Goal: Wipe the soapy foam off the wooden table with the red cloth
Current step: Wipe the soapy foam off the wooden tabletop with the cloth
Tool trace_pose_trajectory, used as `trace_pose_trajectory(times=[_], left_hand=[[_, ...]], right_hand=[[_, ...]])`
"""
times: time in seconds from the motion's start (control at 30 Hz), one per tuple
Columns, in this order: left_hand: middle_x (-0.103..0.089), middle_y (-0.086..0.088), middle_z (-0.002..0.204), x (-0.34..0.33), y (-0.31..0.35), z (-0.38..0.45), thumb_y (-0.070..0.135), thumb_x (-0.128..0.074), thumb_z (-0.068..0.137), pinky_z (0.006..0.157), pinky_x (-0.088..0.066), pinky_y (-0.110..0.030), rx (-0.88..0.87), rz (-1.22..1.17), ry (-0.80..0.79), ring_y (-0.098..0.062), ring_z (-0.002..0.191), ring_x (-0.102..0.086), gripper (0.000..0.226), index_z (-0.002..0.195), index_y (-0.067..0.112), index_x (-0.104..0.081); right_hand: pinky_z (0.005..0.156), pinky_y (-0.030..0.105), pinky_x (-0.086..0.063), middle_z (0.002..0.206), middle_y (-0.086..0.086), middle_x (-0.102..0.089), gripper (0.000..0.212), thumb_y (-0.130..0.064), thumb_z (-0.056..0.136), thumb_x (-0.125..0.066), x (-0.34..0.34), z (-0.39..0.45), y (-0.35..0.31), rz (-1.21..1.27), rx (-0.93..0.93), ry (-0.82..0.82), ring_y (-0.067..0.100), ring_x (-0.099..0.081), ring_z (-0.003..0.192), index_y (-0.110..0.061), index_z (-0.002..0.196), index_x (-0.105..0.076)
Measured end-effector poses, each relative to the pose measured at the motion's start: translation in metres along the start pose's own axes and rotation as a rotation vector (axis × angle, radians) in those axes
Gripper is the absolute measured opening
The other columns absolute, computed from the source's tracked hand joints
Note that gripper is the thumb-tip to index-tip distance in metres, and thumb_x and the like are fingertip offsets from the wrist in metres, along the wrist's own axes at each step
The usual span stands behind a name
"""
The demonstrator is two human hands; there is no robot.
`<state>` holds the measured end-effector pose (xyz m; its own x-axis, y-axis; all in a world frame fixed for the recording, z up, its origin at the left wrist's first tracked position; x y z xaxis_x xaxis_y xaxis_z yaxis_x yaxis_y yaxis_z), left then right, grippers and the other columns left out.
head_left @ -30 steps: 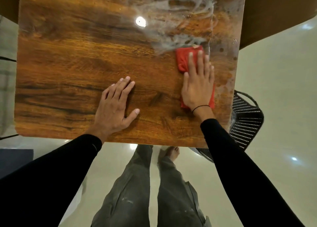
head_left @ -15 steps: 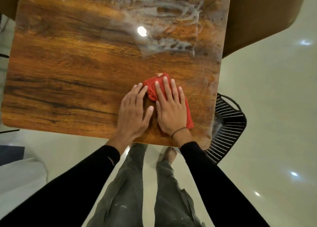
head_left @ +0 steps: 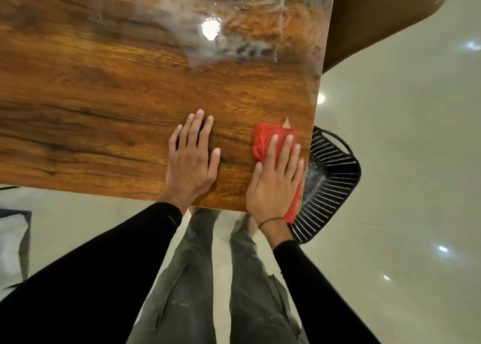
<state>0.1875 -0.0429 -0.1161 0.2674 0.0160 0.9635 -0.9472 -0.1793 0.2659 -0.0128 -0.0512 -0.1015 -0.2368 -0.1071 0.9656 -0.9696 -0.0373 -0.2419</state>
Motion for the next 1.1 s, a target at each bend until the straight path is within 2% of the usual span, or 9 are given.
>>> trace_pose_trajectory(times=[0.13, 0.23, 0.3, 0.47, 0.63, 0.7, 0.87, 1.1], left_hand=[[-0.023, -0.013, 0.182, -0.001, 0.002, 0.001, 0.043, -0.043, 0.110, 0.137, -0.004, -0.044, 0.005, 0.010, 0.010, -0.029, 0.169, -0.020, 0.072, 0.174, 0.014, -0.027], [-0.021, -0.012, 0.183, -0.004, 0.001, 0.000, 0.045, -0.043, 0.112, 0.136, 0.001, -0.041, 0.001, 0.021, 0.013, -0.029, 0.169, -0.019, 0.072, 0.175, 0.015, -0.025], [-0.021, -0.011, 0.183, -0.002, 0.001, -0.002, 0.047, -0.043, 0.113, 0.137, -0.003, -0.044, -0.005, 0.026, 0.019, -0.029, 0.170, -0.019, 0.072, 0.175, 0.015, -0.024], [-0.021, -0.009, 0.183, -0.003, -0.001, -0.003, 0.050, -0.045, 0.113, 0.135, -0.013, -0.052, 0.023, 0.015, 0.014, -0.029, 0.169, -0.019, 0.072, 0.174, 0.018, -0.025], [-0.020, -0.008, 0.183, -0.004, -0.002, -0.002, 0.049, -0.046, 0.113, 0.135, -0.012, -0.050, 0.020, 0.011, 0.019, -0.028, 0.169, -0.019, 0.072, 0.175, 0.020, -0.024], [-0.021, -0.008, 0.183, -0.004, -0.003, -0.003, 0.049, -0.047, 0.112, 0.135, -0.013, -0.051, 0.023, 0.007, 0.018, -0.027, 0.169, -0.019, 0.072, 0.174, 0.021, -0.024], [-0.022, -0.008, 0.182, -0.004, -0.003, -0.003, 0.048, -0.048, 0.111, 0.135, -0.015, -0.052, 0.018, -0.008, 0.026, -0.028, 0.168, -0.020, 0.072, 0.174, 0.020, -0.025], [-0.020, -0.009, 0.183, -0.004, -0.003, -0.004, 0.050, -0.046, 0.111, 0.135, -0.012, -0.049, 0.014, -0.001, 0.031, -0.029, 0.169, -0.019, 0.074, 0.174, 0.019, -0.023]], right_hand=[[0.140, 0.059, -0.011, 0.188, 0.013, -0.003, 0.068, -0.040, 0.119, -0.032, -0.010, -0.014, -0.003, -0.027, 0.224, -0.087, 0.036, -0.003, 0.175, -0.018, 0.181, -0.014], [0.140, 0.059, -0.012, 0.188, 0.013, -0.005, 0.068, -0.041, 0.119, -0.033, -0.008, 0.024, -0.009, -0.053, 0.390, -0.116, 0.035, -0.005, 0.175, -0.021, 0.181, -0.013], [0.140, 0.058, -0.012, 0.188, 0.012, -0.008, 0.067, -0.042, 0.119, -0.032, -0.001, 0.060, -0.008, -0.048, 0.440, -0.088, 0.034, -0.007, 0.175, -0.021, 0.180, -0.016], [0.140, 0.056, -0.014, 0.187, 0.014, -0.016, 0.064, -0.041, 0.119, -0.029, 0.011, 0.106, 0.002, -0.053, 0.245, 0.027, 0.036, -0.014, 0.174, -0.019, 0.179, -0.023], [0.139, 0.057, -0.014, 0.187, 0.015, -0.014, 0.065, -0.041, 0.120, -0.029, 0.010, 0.046, 0.021, -0.019, -0.043, 0.098, 0.037, -0.014, 0.173, -0.017, 0.179, -0.021], [0.139, 0.058, -0.014, 0.187, 0.015, -0.011, 0.065, -0.040, 0.120, -0.030, 0.006, 0.011, 0.027, -0.014, -0.081, 0.083, 0.037, -0.011, 0.174, -0.016, 0.180, -0.019], [0.139, 0.060, -0.014, 0.188, 0.014, -0.006, 0.067, -0.040, 0.119, -0.031, -0.004, -0.026, 0.040, -0.011, 0.072, 0.011, 0.035, -0.004, 0.175, -0.016, 0.180, -0.018], [0.141, 0.057, -0.009, 0.188, 0.016, -0.006, 0.067, -0.040, 0.121, -0.031, 0.001, 0.041, 0.030, -0.031, 0.286, -0.039, 0.036, -0.004, 0.175, -0.014, 0.180, -0.015]])
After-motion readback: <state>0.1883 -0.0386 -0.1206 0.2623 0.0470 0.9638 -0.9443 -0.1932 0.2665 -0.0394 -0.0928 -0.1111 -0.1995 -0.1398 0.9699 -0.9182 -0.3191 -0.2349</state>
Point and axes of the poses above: each hand's wrist, its own z-axis towards the middle knuckle, its own x-axis out of the back of the hand, y = z × x, the point moved 8 cm from there along z, towards the middle knuckle
